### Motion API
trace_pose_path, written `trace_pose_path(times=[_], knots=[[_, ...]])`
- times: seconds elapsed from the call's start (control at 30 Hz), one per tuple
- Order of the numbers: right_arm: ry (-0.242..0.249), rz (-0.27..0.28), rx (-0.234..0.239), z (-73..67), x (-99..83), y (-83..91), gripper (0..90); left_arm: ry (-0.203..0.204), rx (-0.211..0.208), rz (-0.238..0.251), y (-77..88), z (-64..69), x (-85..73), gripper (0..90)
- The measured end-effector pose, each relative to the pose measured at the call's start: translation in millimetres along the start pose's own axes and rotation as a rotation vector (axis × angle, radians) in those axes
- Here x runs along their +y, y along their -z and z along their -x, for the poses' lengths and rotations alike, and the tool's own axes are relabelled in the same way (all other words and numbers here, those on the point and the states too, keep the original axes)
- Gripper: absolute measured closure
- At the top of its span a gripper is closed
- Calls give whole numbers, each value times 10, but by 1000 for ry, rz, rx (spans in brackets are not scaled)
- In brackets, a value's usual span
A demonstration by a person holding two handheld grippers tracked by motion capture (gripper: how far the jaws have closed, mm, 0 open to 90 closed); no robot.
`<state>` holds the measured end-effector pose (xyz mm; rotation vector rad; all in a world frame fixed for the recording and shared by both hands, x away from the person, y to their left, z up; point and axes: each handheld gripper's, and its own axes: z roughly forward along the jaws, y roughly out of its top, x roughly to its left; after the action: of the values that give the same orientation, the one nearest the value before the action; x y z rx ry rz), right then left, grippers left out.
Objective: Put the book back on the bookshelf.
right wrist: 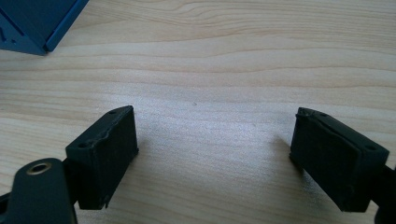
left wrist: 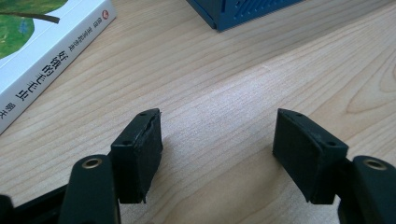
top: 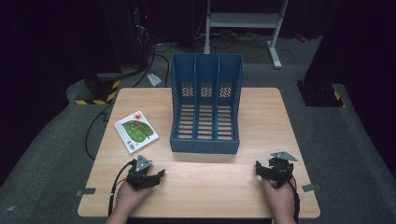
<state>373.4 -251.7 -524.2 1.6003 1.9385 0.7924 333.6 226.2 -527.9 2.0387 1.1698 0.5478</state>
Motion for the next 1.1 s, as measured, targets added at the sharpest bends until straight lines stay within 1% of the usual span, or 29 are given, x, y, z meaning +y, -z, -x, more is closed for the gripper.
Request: trace_pose_path(times=[0.6, 0.7, 0.73, 0.77, 0.8, 0.83, 0.87, 0.97, 1.0, 1.03, 1.07, 1.1], knots=[[7, 7, 4, -4, -4, 4, 163, 1, -7, -1, -1, -9, 4, 332], [9, 7, 5, -3, -4, 4, 163, 0, -2, -2, 2, -16, 6, 344], [7, 7, 5, -5, -5, 4, 164, 2, -2, -5, 7, -23, 7, 357], [9, 7, 7, -3, -4, 4, 167, 15, 12, -6, 12, -49, 10, 401], [9, 7, 7, -3, -4, 4, 167, 15, 12, -6, 12, -49, 10, 421], [10, 8, 8, -3, -5, 4, 168, 14, 36, 5, 25, -88, 17, 444], [8, 7, 8, -4, -5, 5, 168, 20, 47, 12, 37, -110, 27, 462], [10, 8, 8, -3, -5, 4, 168, 52, 58, 57, 117, -200, 55, 541], [10, 8, 8, -3, -5, 4, 168, 52, 58, 57, 117, -200, 55, 593], [10, 8, 7, -3, -5, 4, 168, 50, 65, 72, 193, -252, 88, 653], [10, 8, 8, -3, -5, 5, 168, 61, 85, 79, 233, -270, 116, 693], [10, 8, 7, -3, -5, 5, 168, 61, 85, 79, 233, -270, 116, 722]])
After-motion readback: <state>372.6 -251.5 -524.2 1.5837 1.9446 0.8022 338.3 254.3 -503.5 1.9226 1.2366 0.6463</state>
